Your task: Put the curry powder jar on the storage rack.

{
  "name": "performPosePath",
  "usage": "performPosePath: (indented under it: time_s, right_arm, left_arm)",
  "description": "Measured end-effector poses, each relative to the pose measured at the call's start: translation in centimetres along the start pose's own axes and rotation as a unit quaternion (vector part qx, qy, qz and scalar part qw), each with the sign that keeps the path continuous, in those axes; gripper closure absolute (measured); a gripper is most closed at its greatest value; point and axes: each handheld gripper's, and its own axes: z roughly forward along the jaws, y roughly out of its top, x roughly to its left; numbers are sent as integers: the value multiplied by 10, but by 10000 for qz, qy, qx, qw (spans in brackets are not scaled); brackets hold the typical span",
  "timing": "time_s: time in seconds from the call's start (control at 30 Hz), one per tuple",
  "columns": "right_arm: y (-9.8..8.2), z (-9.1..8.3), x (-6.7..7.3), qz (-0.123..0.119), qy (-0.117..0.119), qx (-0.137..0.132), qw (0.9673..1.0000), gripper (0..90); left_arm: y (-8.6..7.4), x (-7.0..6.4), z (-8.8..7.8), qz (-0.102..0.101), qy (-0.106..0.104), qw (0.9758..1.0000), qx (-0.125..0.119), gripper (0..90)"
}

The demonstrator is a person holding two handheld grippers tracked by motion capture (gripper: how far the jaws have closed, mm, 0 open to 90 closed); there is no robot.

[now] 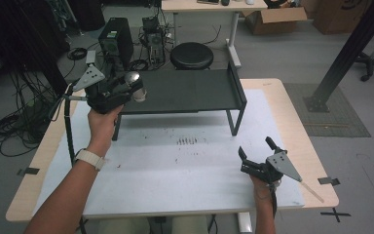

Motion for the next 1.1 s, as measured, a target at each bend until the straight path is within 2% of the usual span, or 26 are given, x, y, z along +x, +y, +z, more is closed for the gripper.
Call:
performPosePath:
  time_s: [0.53, 0.77, 1.1]
  right_arm:
    - [0, 0, 0, 14, -3, 0, 10000, 0]
    - [0, 0, 0, 13, -3, -4, 10000, 0]
    - [0, 0, 0, 13, -3, -9, 10000, 0]
  left_arm:
    - [-2, 15, 36, -41, 205, 9995, 253, 488]
    - [-7, 19, 51, 8, 347, 9983, 460, 487]
    - [-13, 24, 58, -12, 418, 9971, 631, 487]
